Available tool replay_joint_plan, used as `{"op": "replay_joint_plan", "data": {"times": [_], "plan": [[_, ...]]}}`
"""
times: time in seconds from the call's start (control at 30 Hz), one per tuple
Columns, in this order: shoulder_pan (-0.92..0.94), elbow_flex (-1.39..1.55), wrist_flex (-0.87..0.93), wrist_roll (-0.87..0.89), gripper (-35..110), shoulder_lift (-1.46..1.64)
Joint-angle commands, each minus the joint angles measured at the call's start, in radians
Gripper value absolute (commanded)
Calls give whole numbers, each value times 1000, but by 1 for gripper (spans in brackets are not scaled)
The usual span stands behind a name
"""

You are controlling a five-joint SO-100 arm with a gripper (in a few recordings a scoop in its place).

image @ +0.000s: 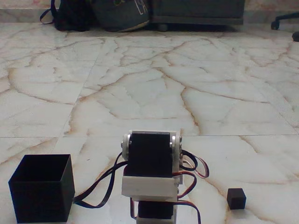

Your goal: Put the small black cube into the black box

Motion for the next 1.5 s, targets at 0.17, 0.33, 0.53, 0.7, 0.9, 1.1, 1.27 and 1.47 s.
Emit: {"op": "replay_joint_plan", "data": {"times": [0.17, 0.33, 0.53, 0.7, 0.9, 1.1, 1.27, 1.47], "plan": [[0, 0, 0, 0, 3, 0], [5, 2, -6, -9, 3, 2], [5, 2, -6, -9, 3, 2], [5, 2, -6, -9, 3, 2], [5, 2, -14, -20, 4, -2], [5, -66, -38, -233, 5, -34], [12, -305, 46, -209, 6, -189], [190, -676, 37, -393, 7, -558]]}}
